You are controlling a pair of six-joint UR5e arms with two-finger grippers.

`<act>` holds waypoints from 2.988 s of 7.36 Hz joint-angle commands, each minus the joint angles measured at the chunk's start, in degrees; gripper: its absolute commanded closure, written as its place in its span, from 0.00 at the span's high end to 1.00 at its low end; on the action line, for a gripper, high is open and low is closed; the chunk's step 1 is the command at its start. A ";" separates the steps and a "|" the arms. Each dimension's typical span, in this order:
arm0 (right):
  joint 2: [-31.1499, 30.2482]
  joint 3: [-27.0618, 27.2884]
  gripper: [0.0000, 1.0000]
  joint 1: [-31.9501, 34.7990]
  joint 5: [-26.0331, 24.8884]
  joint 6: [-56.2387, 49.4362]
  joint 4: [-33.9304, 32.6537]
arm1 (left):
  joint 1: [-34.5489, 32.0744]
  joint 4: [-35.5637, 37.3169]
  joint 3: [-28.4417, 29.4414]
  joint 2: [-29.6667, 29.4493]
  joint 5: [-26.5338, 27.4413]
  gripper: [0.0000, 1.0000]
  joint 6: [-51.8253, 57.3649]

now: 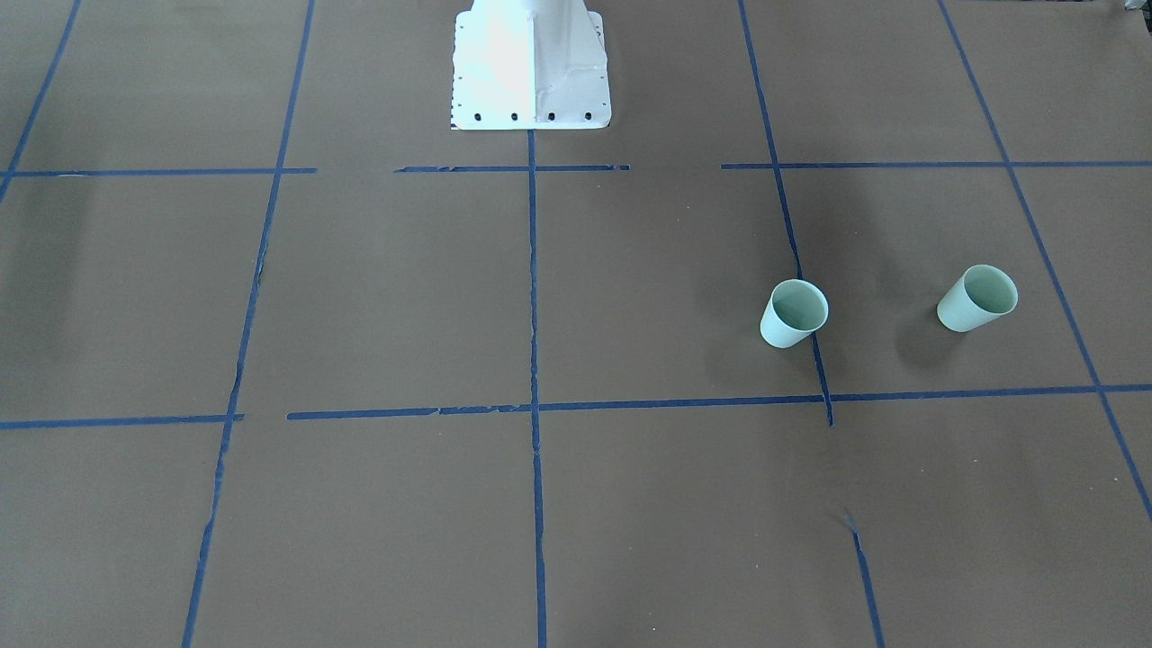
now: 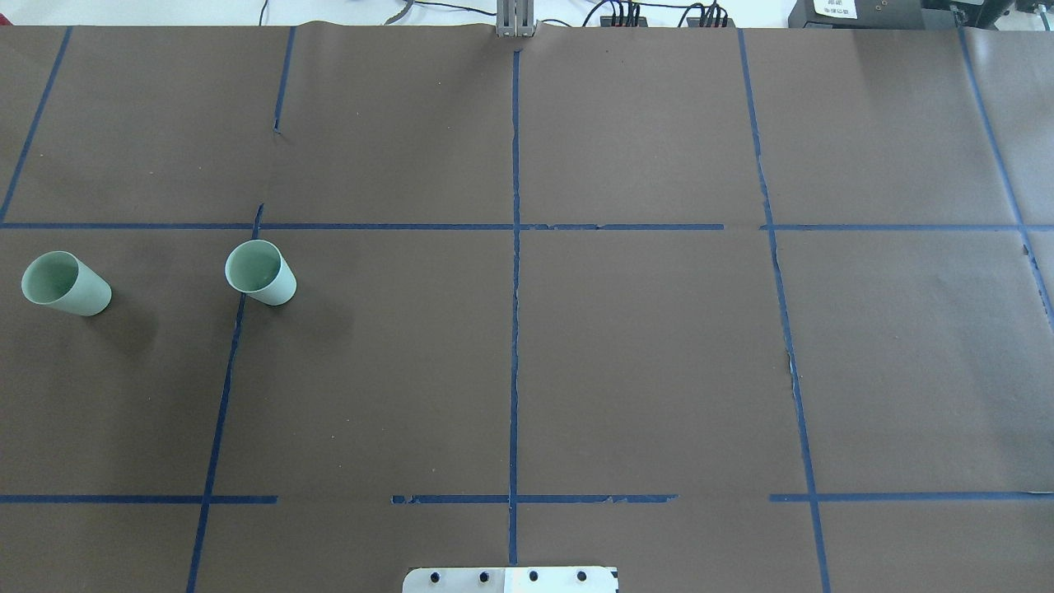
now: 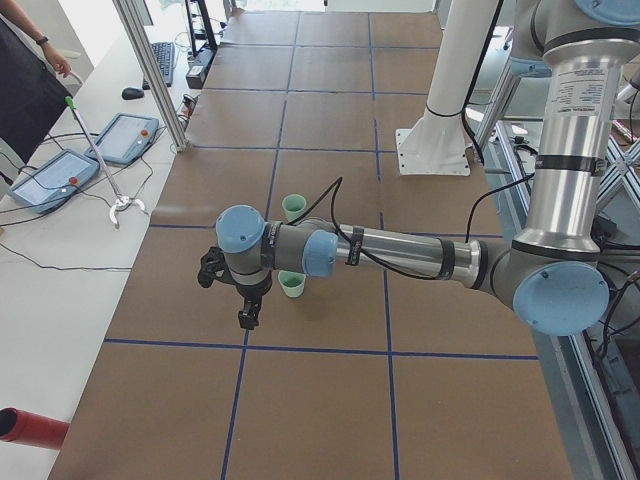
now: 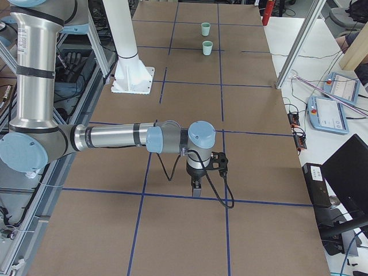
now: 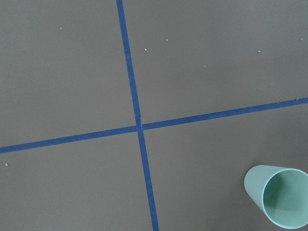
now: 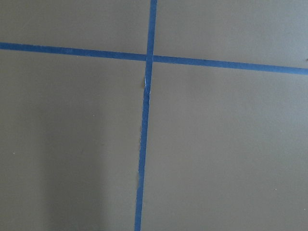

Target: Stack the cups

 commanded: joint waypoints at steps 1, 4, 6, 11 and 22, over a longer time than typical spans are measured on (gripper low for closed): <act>0.00 0.00 1.00 -0.07 0.00 0.00 0.00 | -0.03 0.32 -0.64 0.01 0.08 1.00 -0.12; 0.00 0.00 1.00 -0.07 0.00 0.00 0.00 | 0.14 -0.64 -0.91 0.35 -0.18 1.00 -0.39; 0.00 0.00 1.00 -0.07 0.00 0.00 0.00 | 0.84 -7.01 3.19 0.80 -0.45 1.00 -1.43; 0.00 0.00 1.00 -0.07 0.00 0.00 0.00 | 13.31 -19.28 3.40 0.89 4.74 1.00 -29.97; 0.00 0.00 1.00 -0.07 0.00 0.00 0.00 | 22.20 -19.37 4.19 2.38 4.12 0.41 -32.91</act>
